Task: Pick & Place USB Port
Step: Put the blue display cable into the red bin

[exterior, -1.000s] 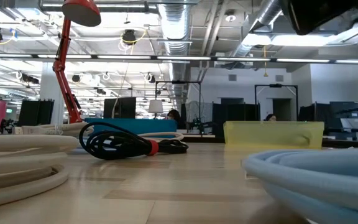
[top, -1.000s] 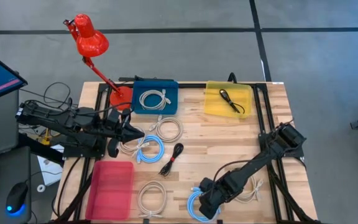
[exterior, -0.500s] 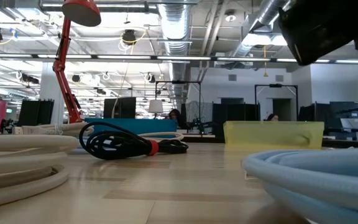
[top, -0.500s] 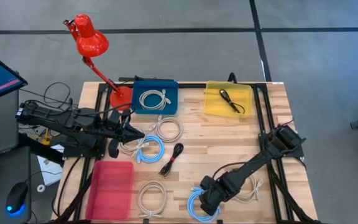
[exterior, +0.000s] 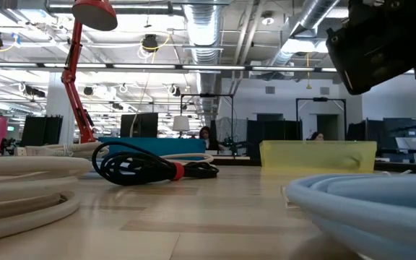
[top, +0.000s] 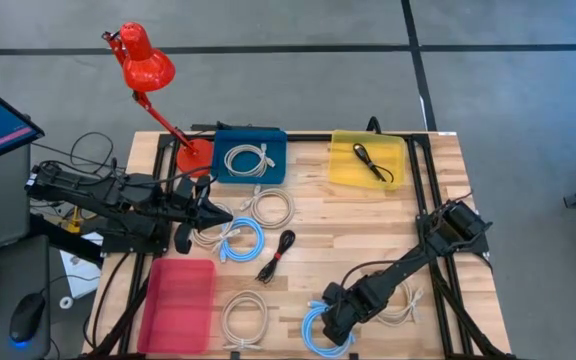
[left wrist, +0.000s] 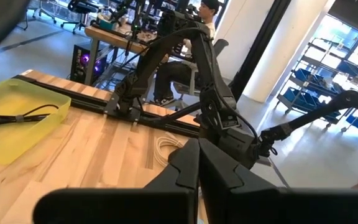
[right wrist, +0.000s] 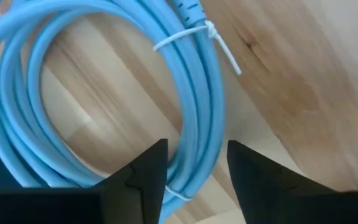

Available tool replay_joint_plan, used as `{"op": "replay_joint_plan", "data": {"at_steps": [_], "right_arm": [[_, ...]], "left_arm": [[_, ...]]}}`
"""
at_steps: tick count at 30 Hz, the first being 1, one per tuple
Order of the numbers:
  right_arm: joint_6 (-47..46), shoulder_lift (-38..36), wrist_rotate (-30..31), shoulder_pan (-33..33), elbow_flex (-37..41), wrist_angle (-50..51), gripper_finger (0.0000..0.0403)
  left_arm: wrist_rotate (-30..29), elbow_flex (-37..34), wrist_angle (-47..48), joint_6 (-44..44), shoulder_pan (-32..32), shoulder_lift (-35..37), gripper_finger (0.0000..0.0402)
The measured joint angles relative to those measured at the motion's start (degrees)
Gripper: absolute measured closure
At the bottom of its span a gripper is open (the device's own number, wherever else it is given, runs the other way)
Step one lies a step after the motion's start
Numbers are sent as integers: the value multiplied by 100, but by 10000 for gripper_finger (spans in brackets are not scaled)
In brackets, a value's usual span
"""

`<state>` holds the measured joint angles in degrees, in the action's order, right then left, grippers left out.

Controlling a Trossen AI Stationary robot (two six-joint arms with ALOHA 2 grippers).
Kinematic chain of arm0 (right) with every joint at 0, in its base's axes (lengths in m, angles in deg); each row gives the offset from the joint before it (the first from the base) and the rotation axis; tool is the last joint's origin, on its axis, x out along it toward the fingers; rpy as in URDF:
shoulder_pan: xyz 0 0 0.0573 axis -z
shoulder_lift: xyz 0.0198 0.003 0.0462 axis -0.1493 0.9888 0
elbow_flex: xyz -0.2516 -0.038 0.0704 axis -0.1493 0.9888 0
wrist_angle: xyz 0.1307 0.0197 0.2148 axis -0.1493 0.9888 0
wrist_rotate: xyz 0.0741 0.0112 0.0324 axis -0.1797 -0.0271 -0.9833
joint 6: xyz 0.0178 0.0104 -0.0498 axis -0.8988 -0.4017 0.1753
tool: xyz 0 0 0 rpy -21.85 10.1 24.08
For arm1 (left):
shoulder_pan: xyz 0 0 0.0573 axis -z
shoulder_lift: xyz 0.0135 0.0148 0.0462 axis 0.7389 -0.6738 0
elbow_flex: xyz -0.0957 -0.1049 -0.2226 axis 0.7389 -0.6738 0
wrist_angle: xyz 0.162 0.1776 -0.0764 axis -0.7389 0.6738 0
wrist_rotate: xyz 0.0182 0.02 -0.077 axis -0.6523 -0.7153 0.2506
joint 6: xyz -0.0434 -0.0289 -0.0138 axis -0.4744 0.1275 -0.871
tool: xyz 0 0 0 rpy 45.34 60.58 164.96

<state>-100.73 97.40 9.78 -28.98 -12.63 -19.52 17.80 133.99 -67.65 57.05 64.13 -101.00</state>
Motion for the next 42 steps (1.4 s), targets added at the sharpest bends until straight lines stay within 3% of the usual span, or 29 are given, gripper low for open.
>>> {"op": "replay_joint_plan", "data": {"at_steps": [8,19,24,27,35,42], "right_arm": [[248,-20,168,-2,-4,-6,378],[827,-450,155,96,7,650,377],[1304,-1089,747,397,7,1278,377],[1686,-1527,1284,651,7,1328,377],[3209,-2264,2497,1536,0,1038,377],[4525,-2402,3070,2178,0,-40,377]], "left_arm": [[0,0,7,0,0,-1,395],[0,0,7,-1,-1,-1,393],[-252,0,3,-201,0,-1,394],[-662,0,-31,-684,-24,-1,385],[-691,0,-94,-2733,-359,-161,318],[-17,0,-567,-4074,-446,-771,255]]}}
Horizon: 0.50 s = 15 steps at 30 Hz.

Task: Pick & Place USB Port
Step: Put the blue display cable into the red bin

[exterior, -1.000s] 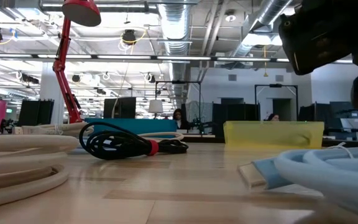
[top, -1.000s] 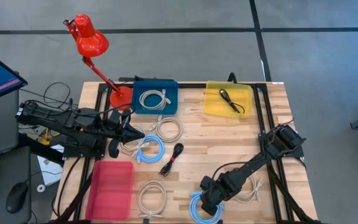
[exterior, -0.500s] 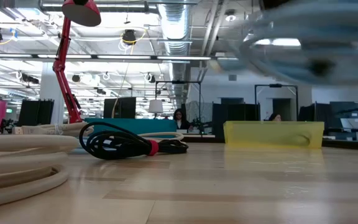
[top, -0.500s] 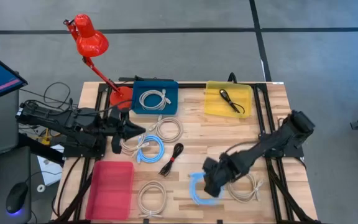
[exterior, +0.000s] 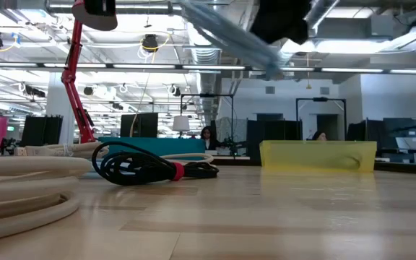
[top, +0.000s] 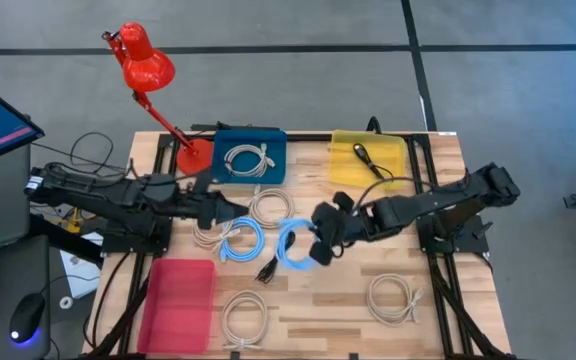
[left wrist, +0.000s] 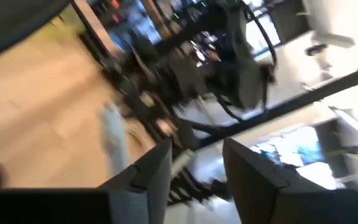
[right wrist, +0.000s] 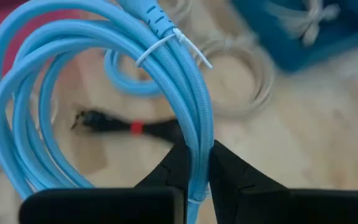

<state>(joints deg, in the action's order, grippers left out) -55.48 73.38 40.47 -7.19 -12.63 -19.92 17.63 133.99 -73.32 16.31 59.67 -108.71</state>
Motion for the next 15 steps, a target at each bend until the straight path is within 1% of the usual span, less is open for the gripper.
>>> {"op": "replay_joint_plan", "data": {"at_steps": [4,9,13,15], "right_arm": [[543,7,45,199,0,-518,377],[871,8,52,250,0,-754,377],[1292,-40,-92,228,0,-901,377],[1324,-42,-140,230,0,-935,377]], "left_arm": [[389,0,-635,-459,-2,-492,226],[497,0,-681,-581,-1,-925,205],[527,0,-705,-585,-42,-1156,198],[544,0,-719,-590,-93,-1238,197]]}}
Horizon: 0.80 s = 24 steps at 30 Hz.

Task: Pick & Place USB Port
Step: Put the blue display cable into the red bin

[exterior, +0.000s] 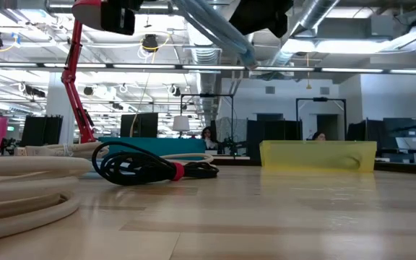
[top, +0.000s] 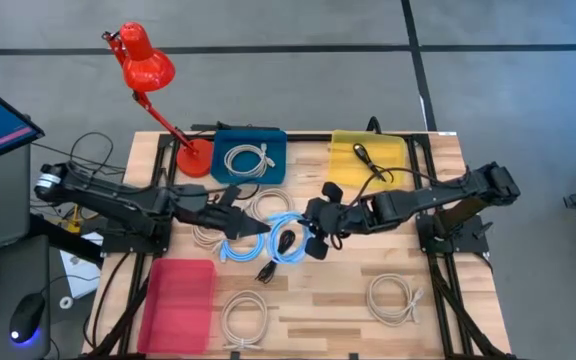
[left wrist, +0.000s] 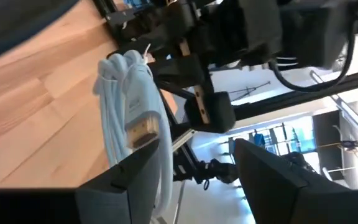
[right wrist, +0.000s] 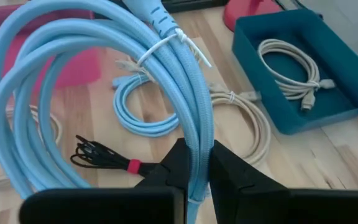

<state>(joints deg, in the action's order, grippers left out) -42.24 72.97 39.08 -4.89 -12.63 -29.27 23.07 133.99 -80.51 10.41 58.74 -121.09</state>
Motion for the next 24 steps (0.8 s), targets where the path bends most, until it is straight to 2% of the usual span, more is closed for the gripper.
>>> {"op": "replay_joint_plan", "data": {"at_steps": [6,18,24], "right_arm": [[21,-44,241,15,-4,-161,377],[111,-44,322,439,-4,-703,377],[111,-44,322,560,-4,-848,377]], "left_arm": [[-40,0,3,22,-207,-64,198],[-18,0,-45,123,-425,-64,200],[-21,0,-57,317,-425,-64,230]]}}
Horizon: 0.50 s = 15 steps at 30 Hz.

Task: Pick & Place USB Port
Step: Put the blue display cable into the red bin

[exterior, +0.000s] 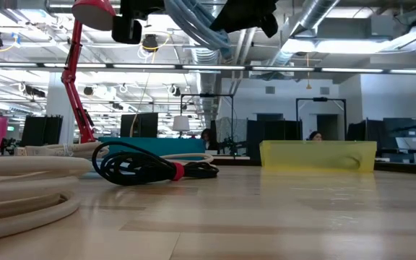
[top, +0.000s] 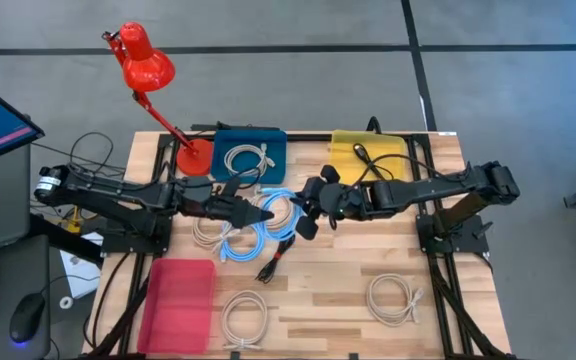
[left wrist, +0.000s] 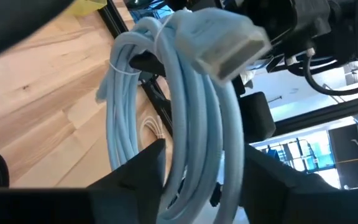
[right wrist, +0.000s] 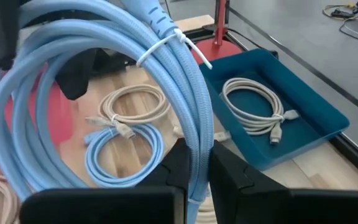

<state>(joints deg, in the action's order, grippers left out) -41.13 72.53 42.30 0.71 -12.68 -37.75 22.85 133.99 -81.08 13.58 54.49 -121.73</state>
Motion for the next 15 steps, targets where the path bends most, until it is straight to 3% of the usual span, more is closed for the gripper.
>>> {"op": "replay_joint_plan", "data": {"at_steps": [11,15], "right_arm": [[5,0,-15,52,0,-4,377],[16,0,-78,52,0,10,372]], "left_arm": [[-11,0,-22,261,0,0,357],[-5,0,-8,344,0,0,366]]}}
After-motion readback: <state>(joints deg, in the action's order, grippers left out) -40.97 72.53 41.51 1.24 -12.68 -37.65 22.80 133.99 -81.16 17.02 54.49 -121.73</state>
